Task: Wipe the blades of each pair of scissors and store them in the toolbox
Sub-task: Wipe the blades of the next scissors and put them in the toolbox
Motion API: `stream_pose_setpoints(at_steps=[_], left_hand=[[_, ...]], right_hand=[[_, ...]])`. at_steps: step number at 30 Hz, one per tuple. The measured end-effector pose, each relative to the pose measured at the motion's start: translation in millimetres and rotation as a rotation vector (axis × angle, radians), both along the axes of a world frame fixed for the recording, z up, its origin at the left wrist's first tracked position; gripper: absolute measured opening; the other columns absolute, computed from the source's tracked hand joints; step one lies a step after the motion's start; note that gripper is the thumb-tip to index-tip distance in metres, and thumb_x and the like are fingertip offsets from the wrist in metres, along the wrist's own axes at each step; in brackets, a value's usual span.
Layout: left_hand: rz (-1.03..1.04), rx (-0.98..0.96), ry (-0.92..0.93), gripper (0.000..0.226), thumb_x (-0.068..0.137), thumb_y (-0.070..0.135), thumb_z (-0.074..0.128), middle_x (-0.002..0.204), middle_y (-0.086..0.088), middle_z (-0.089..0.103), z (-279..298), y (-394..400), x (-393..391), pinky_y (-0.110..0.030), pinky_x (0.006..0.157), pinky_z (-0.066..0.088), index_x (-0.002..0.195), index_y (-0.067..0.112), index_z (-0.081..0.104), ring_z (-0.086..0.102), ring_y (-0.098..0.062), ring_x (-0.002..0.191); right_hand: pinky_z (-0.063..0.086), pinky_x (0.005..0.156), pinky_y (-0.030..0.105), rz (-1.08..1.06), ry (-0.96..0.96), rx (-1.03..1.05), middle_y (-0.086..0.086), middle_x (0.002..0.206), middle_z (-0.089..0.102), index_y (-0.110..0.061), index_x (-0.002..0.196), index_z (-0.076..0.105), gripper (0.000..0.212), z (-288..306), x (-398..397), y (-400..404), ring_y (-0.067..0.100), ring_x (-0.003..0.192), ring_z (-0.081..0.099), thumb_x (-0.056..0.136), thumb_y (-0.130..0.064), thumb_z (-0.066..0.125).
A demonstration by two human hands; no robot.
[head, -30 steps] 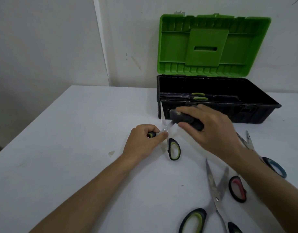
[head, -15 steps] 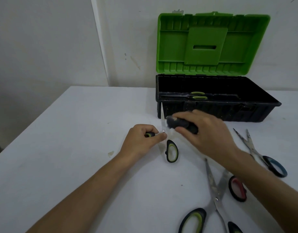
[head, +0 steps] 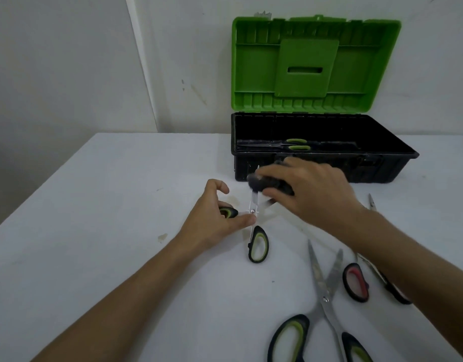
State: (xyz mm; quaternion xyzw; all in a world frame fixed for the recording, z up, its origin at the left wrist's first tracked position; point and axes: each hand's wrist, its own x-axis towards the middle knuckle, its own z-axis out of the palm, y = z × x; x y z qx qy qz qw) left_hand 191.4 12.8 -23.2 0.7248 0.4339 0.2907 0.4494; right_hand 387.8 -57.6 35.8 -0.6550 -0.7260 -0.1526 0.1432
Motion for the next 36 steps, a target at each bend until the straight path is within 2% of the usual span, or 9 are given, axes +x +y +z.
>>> stream_pose_setpoints(at_steps=[3,6,11,14,20,24,28,32,36], left_hand=[[-0.013,0.007,0.009,0.067,0.068,0.044,0.085,0.072,0.005,0.051,0,0,0,-0.020,0.057,0.037,0.110,0.029,0.035,0.046,-0.007,0.059],[0.017,-0.047,-0.006,0.071,0.068,0.042,0.087,0.077,0.003,0.051,3,3,2,-0.023,0.059,0.038,0.112,0.027,0.034,0.047,-0.009,0.064],[0.017,-0.025,-0.048,0.070,0.069,0.039,0.086,0.066,0.007,0.044,1,4,3,-0.019,0.054,0.033,0.109,0.023,0.031,0.041,-0.007,0.055],[0.018,0.046,-0.043,0.069,0.070,0.040,0.086,0.065,0.009,0.043,0,-1,0,-0.018,0.053,0.033,0.108,0.024,0.031,0.041,-0.006,0.053],[-0.008,0.038,-0.013,0.071,0.069,0.043,0.086,0.068,0.007,0.046,2,-1,2,-0.016,0.051,0.033,0.108,0.025,0.030,0.041,-0.006,0.055],[0.011,0.036,-0.073,0.068,0.070,0.034,0.087,0.060,0.009,0.042,3,2,0,-0.012,0.047,0.032,0.104,0.022,0.031,0.041,-0.001,0.045],[-0.021,0.067,-0.067,0.066,0.069,0.038,0.087,0.059,0.009,0.043,6,-2,-4,-0.014,0.048,0.033,0.102,0.024,0.031,0.040,-0.002,0.045],[0.019,0.024,-0.114,0.064,0.069,0.036,0.087,0.059,0.009,0.043,15,1,-3,-0.014,0.048,0.036,0.103,0.024,0.034,0.040,-0.004,0.047],[0.066,0.081,-0.149,0.059,0.071,0.035,0.085,0.051,0.014,0.045,18,4,-6,-0.016,0.049,0.034,0.100,0.023,0.035,0.041,-0.005,0.046]], right_hand=[[0.043,0.067,0.034,-0.125,-0.009,0.066,-0.006,0.118,0.063,-0.046,0.135,0.050,0.042,12,7,8,0.030,0.096,0.067,0.094,-0.057,0.050],[0.045,0.066,0.034,-0.068,0.002,0.070,-0.007,0.121,0.062,-0.044,0.139,0.044,0.046,16,-5,-5,0.029,0.092,0.068,0.095,-0.057,0.045],[0.016,0.047,0.020,0.058,-0.085,-0.035,-0.012,0.101,0.064,-0.034,0.136,0.044,0.048,6,-34,-25,0.021,0.073,0.064,0.091,-0.047,0.056],[0.029,0.053,0.027,-0.045,0.041,-0.021,-0.013,0.086,0.054,-0.028,0.118,0.041,0.039,5,-25,-12,0.024,0.070,0.058,0.090,-0.048,0.060],[0.035,0.058,0.029,-0.121,0.204,0.141,-0.009,0.088,0.062,-0.027,0.100,0.053,0.028,6,-17,-9,0.023,0.074,0.057,0.086,-0.046,0.067],[0.030,0.059,0.028,-0.029,0.172,0.010,-0.012,0.090,0.060,-0.031,0.103,0.054,0.025,-1,-38,-17,0.016,0.075,0.051,0.088,-0.049,0.064],[0.038,0.063,0.032,-0.168,0.156,0.148,-0.003,0.097,0.065,-0.028,0.107,0.055,0.029,17,-23,6,0.030,0.084,0.064,0.089,-0.049,0.063],[0.035,0.059,0.028,-0.111,0.167,0.253,-0.005,0.093,0.060,-0.025,0.107,0.055,0.029,25,-31,-10,0.020,0.070,0.053,0.090,-0.046,0.064],[0.023,0.049,0.022,-0.050,0.118,0.173,-0.006,0.089,0.061,-0.026,0.104,0.056,0.029,8,-47,-24,0.023,0.063,0.056,0.089,-0.048,0.065]])
